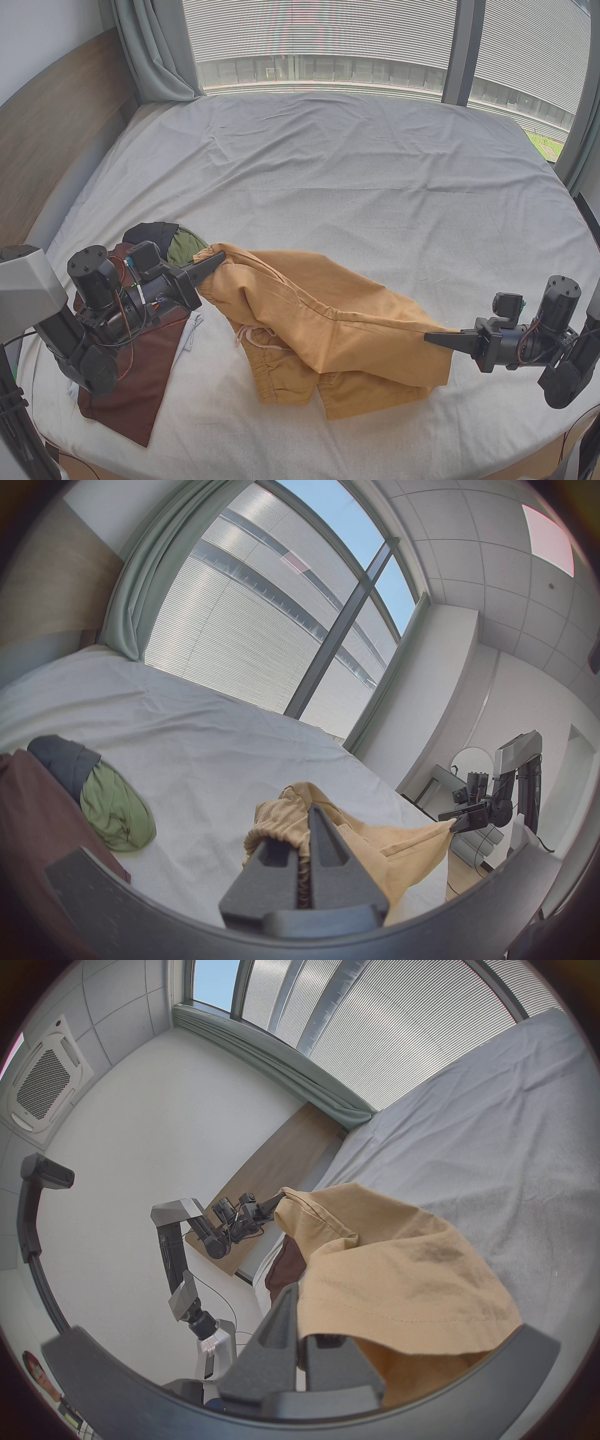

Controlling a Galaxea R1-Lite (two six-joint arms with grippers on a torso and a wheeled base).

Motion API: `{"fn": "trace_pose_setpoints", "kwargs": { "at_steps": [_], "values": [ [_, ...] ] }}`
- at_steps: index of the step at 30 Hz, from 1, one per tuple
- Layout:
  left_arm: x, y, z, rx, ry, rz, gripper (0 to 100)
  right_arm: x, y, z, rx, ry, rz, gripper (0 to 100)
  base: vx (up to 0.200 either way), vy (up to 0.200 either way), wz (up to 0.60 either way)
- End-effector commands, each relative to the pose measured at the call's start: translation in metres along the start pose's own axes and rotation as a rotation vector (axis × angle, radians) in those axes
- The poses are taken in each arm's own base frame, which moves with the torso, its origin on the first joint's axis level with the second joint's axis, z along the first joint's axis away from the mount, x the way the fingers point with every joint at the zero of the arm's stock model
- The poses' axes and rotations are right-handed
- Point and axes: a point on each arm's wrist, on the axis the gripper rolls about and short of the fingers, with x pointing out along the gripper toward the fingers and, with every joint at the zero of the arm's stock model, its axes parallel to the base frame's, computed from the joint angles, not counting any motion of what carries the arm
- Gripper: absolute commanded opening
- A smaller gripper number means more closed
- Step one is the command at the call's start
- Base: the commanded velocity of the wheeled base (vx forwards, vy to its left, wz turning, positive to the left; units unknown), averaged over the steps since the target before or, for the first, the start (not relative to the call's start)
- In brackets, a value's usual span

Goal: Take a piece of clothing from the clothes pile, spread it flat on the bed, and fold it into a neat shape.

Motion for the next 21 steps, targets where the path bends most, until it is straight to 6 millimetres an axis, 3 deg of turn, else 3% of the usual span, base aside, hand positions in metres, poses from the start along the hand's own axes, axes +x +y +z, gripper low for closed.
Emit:
{"fn": "trace_pose_setpoints", "kwargs": {
  "at_steps": [1,9,13,21],
  "values": [
    [-0.006,-0.012,0.022,0.034,-0.059,-0.025,0,-0.003,0.012,0.014,-0.046,-0.041,0.018,0,0.000,0.000,0.00],
    [-0.011,-0.023,0.035,0.053,-0.095,-0.053,0,-0.007,0.024,0.025,-0.057,-0.075,0.037,0,0.000,0.000,0.00],
    [-0.022,-0.030,0.042,0.066,-0.094,-0.096,0,-0.006,0.024,0.027,-0.063,-0.082,0.034,0,0.000,0.000,0.00],
    [-0.036,-0.036,0.043,0.069,-0.061,-0.155,0,-0.001,0.023,0.028,-0.066,-0.111,-0.010,0,0.000,0.000,0.00]
  ]
}}
